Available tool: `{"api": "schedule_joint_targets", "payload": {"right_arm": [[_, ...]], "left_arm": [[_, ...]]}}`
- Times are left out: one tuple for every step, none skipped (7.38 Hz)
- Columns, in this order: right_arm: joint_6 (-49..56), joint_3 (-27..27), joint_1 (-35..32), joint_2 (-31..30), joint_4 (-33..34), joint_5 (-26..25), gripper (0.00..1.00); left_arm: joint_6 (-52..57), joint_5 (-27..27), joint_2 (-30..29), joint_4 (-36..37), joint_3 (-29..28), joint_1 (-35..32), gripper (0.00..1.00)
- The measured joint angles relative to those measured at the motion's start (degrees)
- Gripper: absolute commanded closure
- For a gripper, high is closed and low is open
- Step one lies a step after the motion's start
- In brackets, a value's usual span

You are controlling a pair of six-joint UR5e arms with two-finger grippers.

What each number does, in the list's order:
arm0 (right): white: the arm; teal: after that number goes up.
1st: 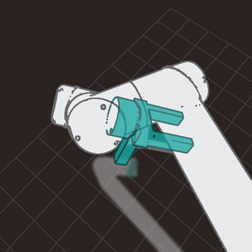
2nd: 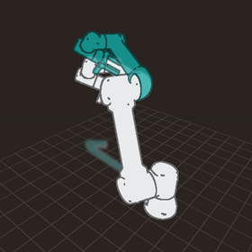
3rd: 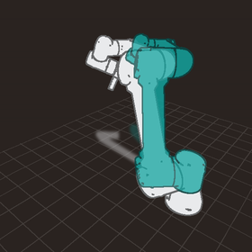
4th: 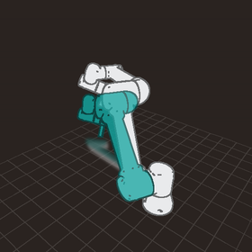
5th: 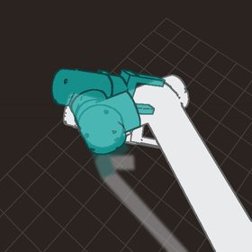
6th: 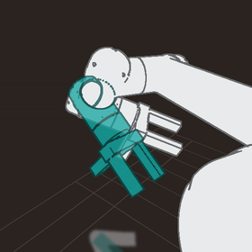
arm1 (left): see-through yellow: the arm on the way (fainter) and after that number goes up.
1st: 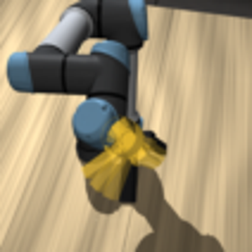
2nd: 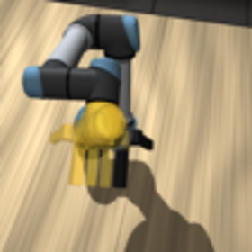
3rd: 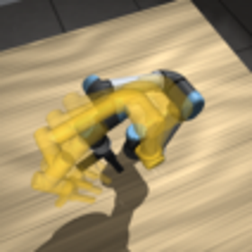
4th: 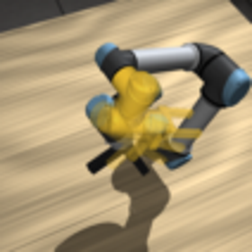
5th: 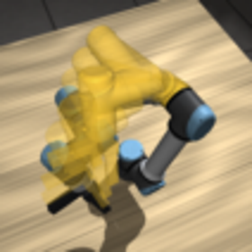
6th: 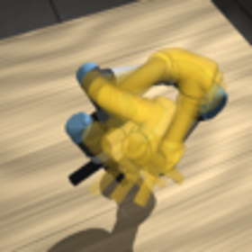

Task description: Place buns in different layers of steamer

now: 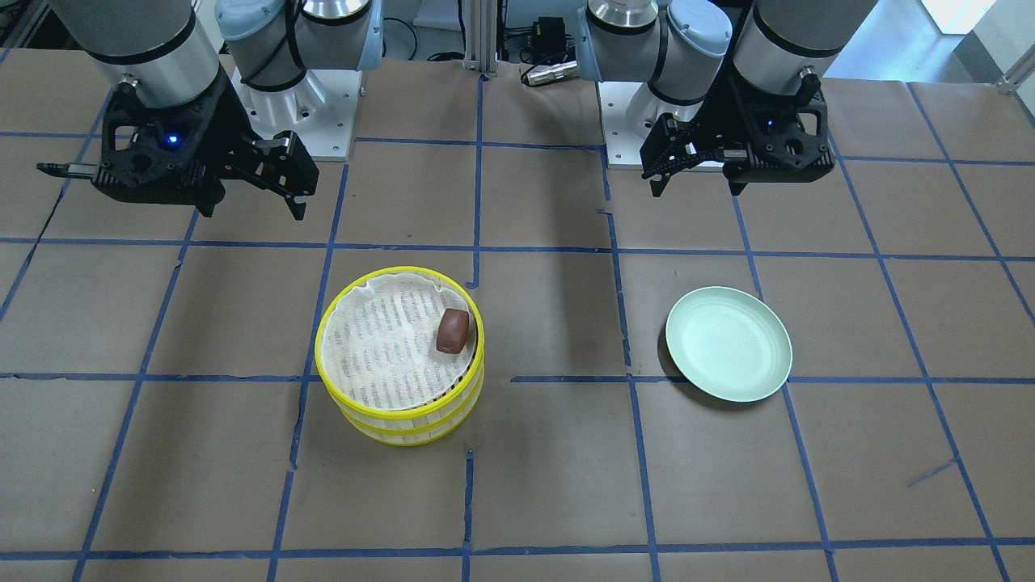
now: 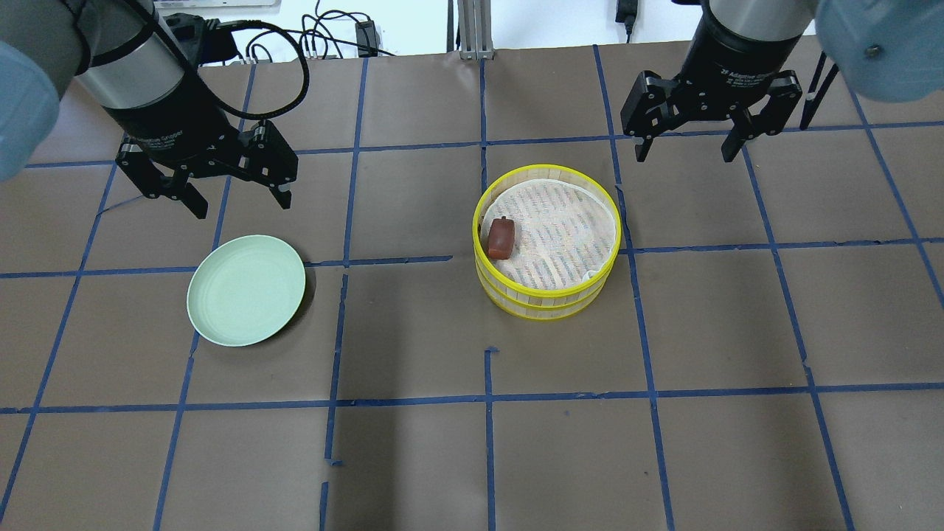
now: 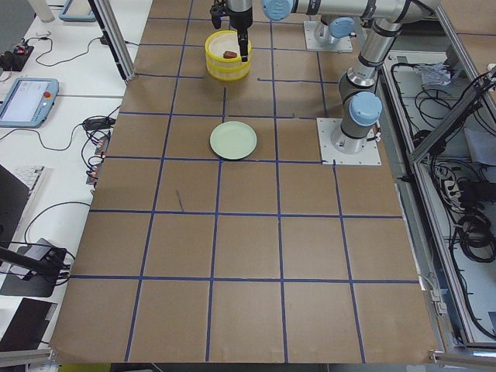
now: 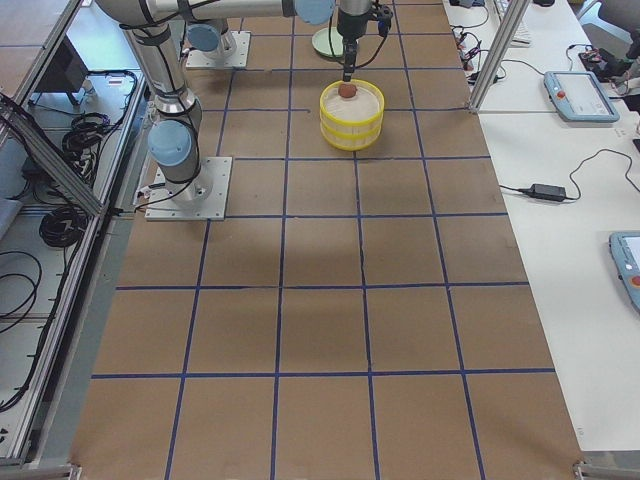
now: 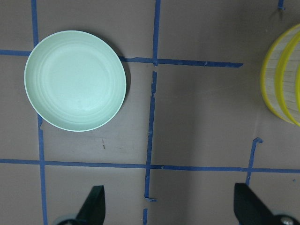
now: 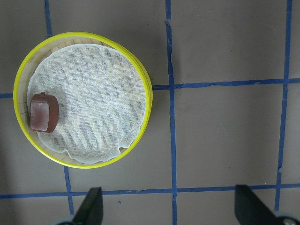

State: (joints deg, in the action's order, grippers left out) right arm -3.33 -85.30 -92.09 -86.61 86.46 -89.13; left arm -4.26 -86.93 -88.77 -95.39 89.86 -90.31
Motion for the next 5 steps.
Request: {"api": "schedule_joint_targets", "payload": {"right_arm": [[0.2,0.0,0.0,0.1,-0.1,-0.2,0.01],[0.3,0.1,0.2,0.1,-0.1,-0.3,0.01],[0.4,0.2,0.5,0.1,0.0,-0.1,0.01],[0.4,0.4,0.7,0.1,0.1,0.1,0.01],[0.3,0.5,0.8,0.1,0.2,0.0,0.01]], "left_arm": [[-1.0,0.0,-0.7,1.9,0.1,-1.7,0.00],[-1.3,-0.2,-1.2,3.6,0.3,-3.0,0.00],[-1.4,-0.3,-1.5,4.4,0.5,-3.6,0.00],[-1.4,-0.3,-1.5,4.7,0.6,-3.8,0.00],[-1.4,-0.3,-1.6,4.8,0.7,-3.9,0.00]]}}
